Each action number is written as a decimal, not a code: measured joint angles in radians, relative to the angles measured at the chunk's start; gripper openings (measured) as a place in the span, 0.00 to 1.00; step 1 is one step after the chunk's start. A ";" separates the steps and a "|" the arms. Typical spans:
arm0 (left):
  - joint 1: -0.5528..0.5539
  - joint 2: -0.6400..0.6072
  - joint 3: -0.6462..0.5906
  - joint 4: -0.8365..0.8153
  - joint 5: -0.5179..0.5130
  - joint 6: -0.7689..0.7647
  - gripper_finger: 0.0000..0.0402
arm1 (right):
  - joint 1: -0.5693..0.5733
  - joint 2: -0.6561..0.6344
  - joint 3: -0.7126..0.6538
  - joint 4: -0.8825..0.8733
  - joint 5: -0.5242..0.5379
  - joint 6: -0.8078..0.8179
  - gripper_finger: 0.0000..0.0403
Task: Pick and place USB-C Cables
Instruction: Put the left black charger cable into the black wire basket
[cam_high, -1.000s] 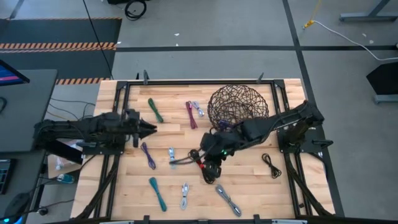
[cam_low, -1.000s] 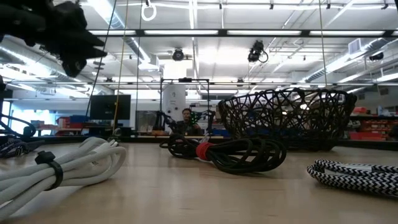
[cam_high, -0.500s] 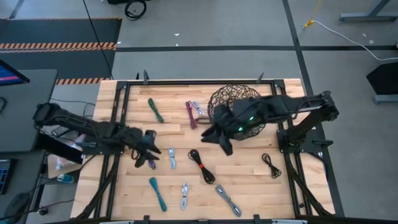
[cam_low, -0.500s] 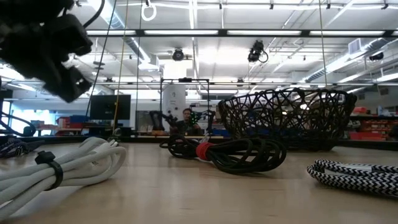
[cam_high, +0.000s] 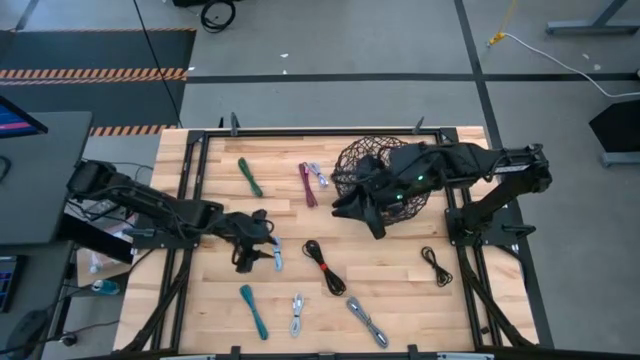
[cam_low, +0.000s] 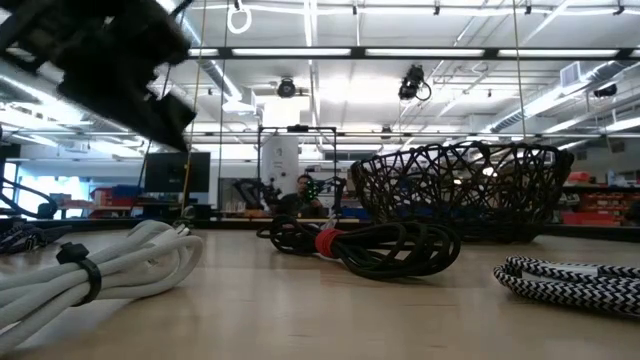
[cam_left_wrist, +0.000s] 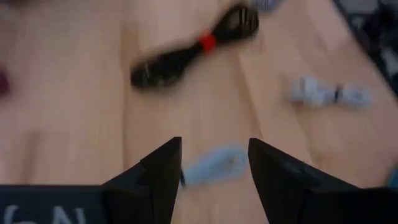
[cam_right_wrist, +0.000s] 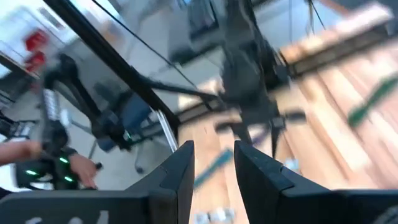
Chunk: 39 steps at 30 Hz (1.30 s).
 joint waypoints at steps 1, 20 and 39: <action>0.006 0.003 0.029 -0.013 -0.009 0.015 0.49 | 0.005 0.010 0.000 -0.035 0.002 0.023 0.30; 0.091 -0.005 0.322 -0.492 -0.102 0.092 0.48 | 0.236 0.390 -0.001 -0.358 0.006 0.373 0.30; 0.091 -0.005 0.322 -0.555 -0.106 0.022 0.48 | 0.201 0.666 -0.002 -0.251 -0.017 0.353 0.30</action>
